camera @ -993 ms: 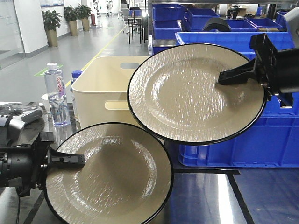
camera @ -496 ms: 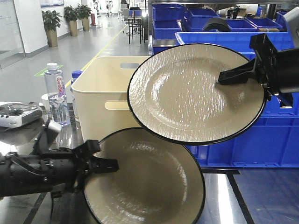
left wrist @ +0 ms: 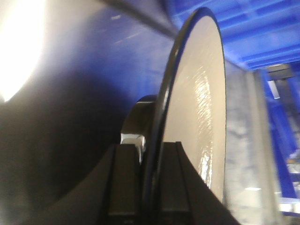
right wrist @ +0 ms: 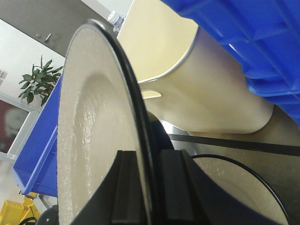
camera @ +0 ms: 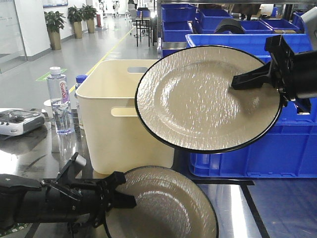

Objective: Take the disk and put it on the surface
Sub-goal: 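Lower the left gripper's plate onto the counter in front of the bin, then lower the right gripper's plate onto the left plate and release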

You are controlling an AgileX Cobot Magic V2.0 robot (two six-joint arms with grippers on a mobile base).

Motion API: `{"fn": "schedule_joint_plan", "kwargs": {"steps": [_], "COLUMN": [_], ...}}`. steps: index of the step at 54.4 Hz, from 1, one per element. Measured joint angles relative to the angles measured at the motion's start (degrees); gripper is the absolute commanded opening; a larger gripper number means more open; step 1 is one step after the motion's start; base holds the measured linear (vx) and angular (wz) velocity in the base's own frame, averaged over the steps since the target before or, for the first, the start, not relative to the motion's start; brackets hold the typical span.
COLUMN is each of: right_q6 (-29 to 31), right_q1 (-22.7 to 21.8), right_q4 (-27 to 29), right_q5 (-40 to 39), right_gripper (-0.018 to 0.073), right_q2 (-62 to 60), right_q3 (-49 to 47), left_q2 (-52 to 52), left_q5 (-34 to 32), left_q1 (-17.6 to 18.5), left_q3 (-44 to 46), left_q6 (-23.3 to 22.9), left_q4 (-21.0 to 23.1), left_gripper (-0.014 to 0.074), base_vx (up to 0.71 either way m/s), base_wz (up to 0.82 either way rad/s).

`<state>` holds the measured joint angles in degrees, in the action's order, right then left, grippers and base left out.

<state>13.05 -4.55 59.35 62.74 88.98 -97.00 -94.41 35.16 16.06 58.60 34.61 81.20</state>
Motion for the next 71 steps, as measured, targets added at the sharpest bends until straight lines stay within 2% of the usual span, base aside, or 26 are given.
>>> {"fn": "schedule_joint_plan", "kwargs": {"steps": [14, 20, 26, 31, 39, 46, 57, 65, 71], "right_q6": [0.00, 0.00, 0.00, 0.00, 0.00, 0.00, 0.00, -1.66, -3.70], "right_q1": [0.00, 0.00, 0.00, 0.00, 0.00, 0.00, 0.00, 0.00, 0.06], "right_q4": [0.00, 0.00, 0.00, 0.00, 0.00, 0.00, -0.86, -4.33, -4.70], "right_q5": [-1.78, -2.48, -2.53, -2.53, -2.53, -2.53, -2.53, -1.99, -2.63], "right_gripper": [-0.0002, -0.0002, -0.0002, -0.0002, -0.0002, -0.0002, -0.0002, -0.0002, -0.0002], "right_q2": [0.00, 0.00, 0.00, 0.00, 0.00, 0.00, 0.00, 0.00, 0.00], "right_q3": [0.00, 0.00, 0.00, 0.00, 0.00, 0.00, 0.00, 1.17, 6.19], "left_q2": [-0.47, -0.66, -0.72, -0.66, 1.25, 4.25, 10.99, 16.83, 20.81], "left_q5": [0.23, 0.70, 1.65, 2.65, 5.41, 7.50, 10.11, 10.68, 10.54], "left_q1": [0.00, -0.17, -1.25, -2.98, -6.15, -8.91, -13.67, -15.78, -16.08], "left_q3": [0.00, 0.00, 0.00, 0.00, 0.00, 0.00, 0.00, 0.00, 0.00], "left_q6": [-0.84, -0.84, -0.84, -0.90, -0.90, -0.90, -0.90, -0.90, -0.90], "left_q4": [-4.42, -7.11, -10.83, -13.90, -16.19, -17.98, -23.21, -23.65, -23.65], "left_gripper": [0.0301, 0.0396, 0.0451, 0.0468, 0.0468, 0.0468, 0.0468, 0.0468, 0.0468], "base_vx": [0.00, 0.00, 0.00, 0.00, 0.00, 0.00, 0.00, 0.00, 0.00], "base_wz": [0.00, 0.00, 0.00, 0.00, 0.00, 0.00, 0.00, 0.00, 0.00]}}
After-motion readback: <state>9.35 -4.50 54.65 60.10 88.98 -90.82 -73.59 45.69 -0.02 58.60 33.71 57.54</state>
